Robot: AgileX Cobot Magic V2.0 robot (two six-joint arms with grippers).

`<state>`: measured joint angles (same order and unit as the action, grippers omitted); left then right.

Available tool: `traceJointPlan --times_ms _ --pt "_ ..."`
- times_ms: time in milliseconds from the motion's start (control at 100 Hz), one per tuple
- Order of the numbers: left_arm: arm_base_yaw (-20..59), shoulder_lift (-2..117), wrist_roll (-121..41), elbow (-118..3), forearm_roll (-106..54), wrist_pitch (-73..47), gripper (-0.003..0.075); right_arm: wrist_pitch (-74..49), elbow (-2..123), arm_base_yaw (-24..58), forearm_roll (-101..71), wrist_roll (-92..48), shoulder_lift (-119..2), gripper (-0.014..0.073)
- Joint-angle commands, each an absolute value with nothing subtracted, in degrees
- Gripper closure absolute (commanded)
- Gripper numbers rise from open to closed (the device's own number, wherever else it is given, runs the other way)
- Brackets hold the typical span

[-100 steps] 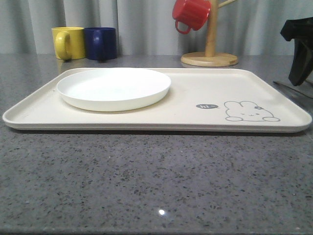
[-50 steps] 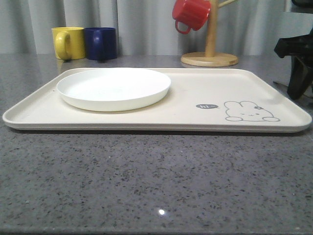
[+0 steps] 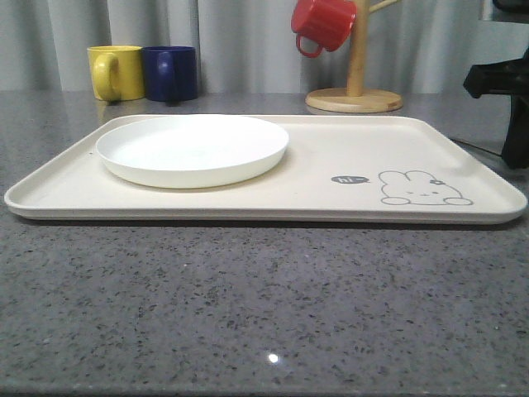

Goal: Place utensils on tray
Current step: 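Grasp the silver fork with the right gripper and lift it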

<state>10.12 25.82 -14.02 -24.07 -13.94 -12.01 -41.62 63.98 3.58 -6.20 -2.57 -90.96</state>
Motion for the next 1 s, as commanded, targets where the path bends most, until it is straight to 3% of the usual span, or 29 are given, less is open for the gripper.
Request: traceJointPlan --times_ms 0,470,830,990 --pt "10.6 26.0 -14.2 -25.6 -14.2 -7.4 0.0738 -39.9 65.9 3.6 -5.8 -3.2 -88.7 0.059" --pt "10.6 26.0 -14.2 -25.6 -14.2 -7.4 0.0738 -44.8 70.6 5.9 -5.3 8.2 -80.1 0.059" --pt "10.6 26.0 -14.2 -25.6 -14.2 -7.4 0.0738 -48.4 73.7 23.7 15.0 39.6 -80.9 0.059" --pt "10.6 26.0 -14.2 -25.6 -14.2 -7.4 0.0738 -48.0 73.9 29.3 18.4 47.4 -84.4 0.059"
